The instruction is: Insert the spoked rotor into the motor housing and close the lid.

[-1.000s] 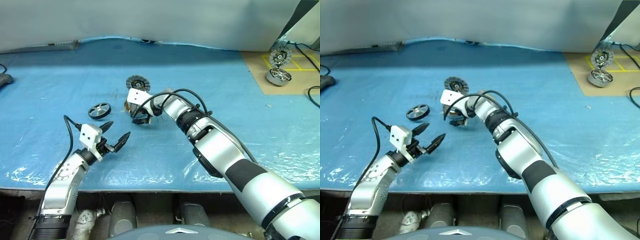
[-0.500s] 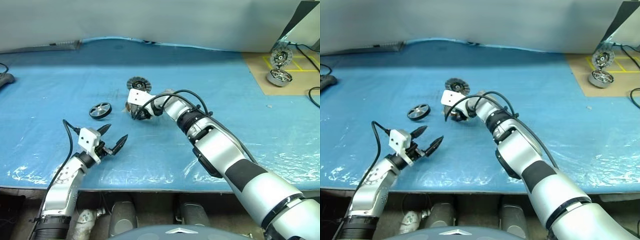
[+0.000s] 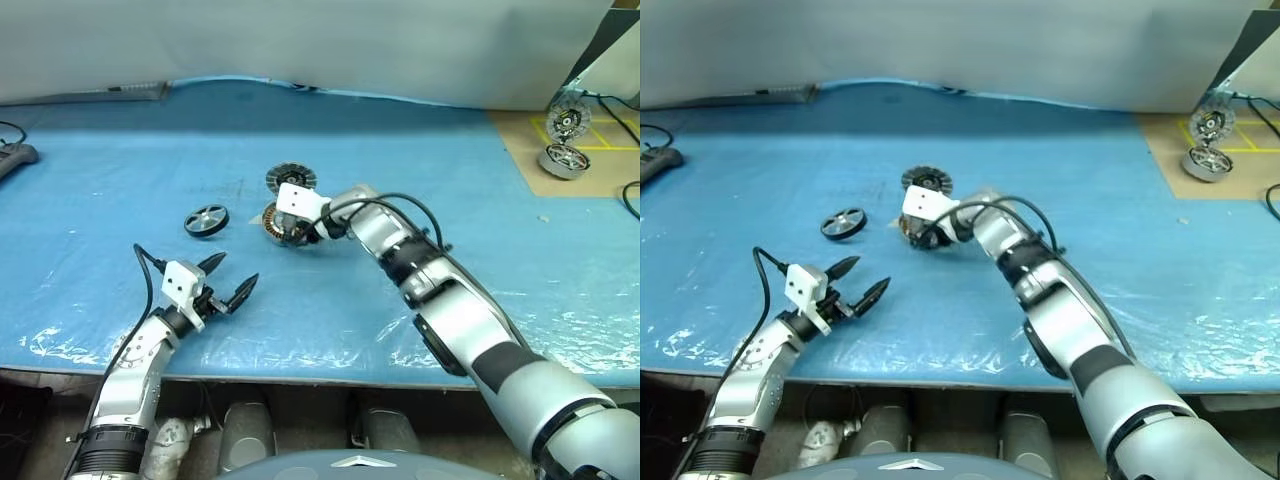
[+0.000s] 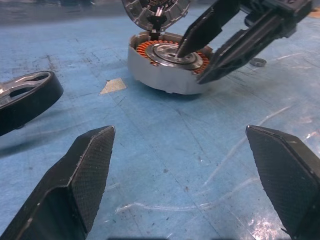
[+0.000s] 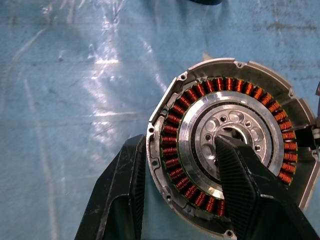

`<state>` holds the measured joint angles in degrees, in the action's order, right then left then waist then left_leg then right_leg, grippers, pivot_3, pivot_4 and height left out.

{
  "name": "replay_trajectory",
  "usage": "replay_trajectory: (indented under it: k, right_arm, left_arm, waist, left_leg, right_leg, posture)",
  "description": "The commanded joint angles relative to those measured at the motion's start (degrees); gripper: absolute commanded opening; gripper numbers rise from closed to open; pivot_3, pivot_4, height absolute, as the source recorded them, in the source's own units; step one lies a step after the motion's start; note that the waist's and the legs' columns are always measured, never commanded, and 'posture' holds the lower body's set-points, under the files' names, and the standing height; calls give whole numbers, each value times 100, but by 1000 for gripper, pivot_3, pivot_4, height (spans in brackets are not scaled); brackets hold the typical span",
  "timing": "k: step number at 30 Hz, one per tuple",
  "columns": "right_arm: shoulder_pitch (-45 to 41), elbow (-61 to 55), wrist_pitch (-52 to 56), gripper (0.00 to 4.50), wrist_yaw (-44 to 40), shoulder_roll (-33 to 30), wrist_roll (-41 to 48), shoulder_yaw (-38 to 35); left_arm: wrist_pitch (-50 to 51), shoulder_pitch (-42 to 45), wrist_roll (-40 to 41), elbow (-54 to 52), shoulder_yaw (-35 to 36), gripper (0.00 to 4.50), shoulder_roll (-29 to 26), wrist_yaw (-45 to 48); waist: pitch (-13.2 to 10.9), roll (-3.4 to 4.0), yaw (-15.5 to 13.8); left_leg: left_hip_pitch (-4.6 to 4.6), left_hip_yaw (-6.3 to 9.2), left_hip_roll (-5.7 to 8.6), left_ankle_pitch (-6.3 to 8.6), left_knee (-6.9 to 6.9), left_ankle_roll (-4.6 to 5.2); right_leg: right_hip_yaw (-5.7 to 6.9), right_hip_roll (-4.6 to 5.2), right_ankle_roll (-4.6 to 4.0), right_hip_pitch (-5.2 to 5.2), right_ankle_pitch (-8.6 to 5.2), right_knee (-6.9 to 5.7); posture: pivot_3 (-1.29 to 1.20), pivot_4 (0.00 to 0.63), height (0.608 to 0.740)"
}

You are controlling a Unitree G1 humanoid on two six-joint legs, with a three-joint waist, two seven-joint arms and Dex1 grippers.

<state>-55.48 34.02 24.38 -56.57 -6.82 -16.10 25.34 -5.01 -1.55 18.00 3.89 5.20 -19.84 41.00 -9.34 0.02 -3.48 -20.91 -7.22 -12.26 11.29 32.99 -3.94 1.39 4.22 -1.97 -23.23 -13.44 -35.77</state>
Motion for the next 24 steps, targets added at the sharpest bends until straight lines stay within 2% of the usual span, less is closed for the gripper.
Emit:
replay_trajectory:
  k: [1, 3, 6, 13, 20, 24]
  right_arm:
    - [890, -1540, 1550, 1761, -396, -233, -72, 481]
    - [1202, -2396, 2316, 1761, -386, -343, -43, 596]
    - [1390, -3097, 3079, 1761, -212, -378, 51, 672]
    - [1290, -3332, 3664, 1761, 385, -165, 299, 544]
    - [797, -3684, 4213, 4137, 825, -108, 626, 216]
    - [410, -4550, 5048, 4137, 677, -284, 1171, -21]
  left_arm:
    - [-215, 23, -22, 0, -100, 4500, 6, 152]
    - [-283, 55, -35, 101, -126, 4500, 7, 213]
    - [-355, 75, -20, 178, -138, 4500, 6, 305]
    - [-356, 186, -90, 172, -243, 4500, 10, 368]
    - [-183, 287, -74, 26, -365, 4500, 1, 321]
    - [-199, 318, -53, 98, -351, 4500, -7, 360]
  waist:
    - [4, -6, -25]
    - [5, -7, -40]
    - [5, -7, -43]
    - [5, -8, -38]
    - [2, -5, -39]
    - [0, -7, -41]
  left_leg:
    - [4, 0, 0, 0, -1, -1]
    - [15, -1, -2, 1, -5, -2]
    - [52, -3, 2, 2, -18, -4]
    - [84, -11, 4, 1, -25, -5]
    - [61, -15, 7, 0, -31, -7]
    - [39, -15, 11, 0, -31, -8]
  right_leg:
    - [0, -1, 1, 2, 0, 1]
    - [-1, -1, 1, 7, 0, 2]
    - [-13, -1, 3, 33, -1, 5]
    - [-30, -1, 5, 51, -3, 5]
    - [-32, -1, 6, 24, -3, 6]
    - [-32, -1, 9, 7, 0, 13]
  posture:
    - [0, 150, 740]
    - [0, 150, 740]
    - [0, 150, 740]
    - [0, 150, 740]
    - [0, 150, 740]
    - [0, 150, 740]
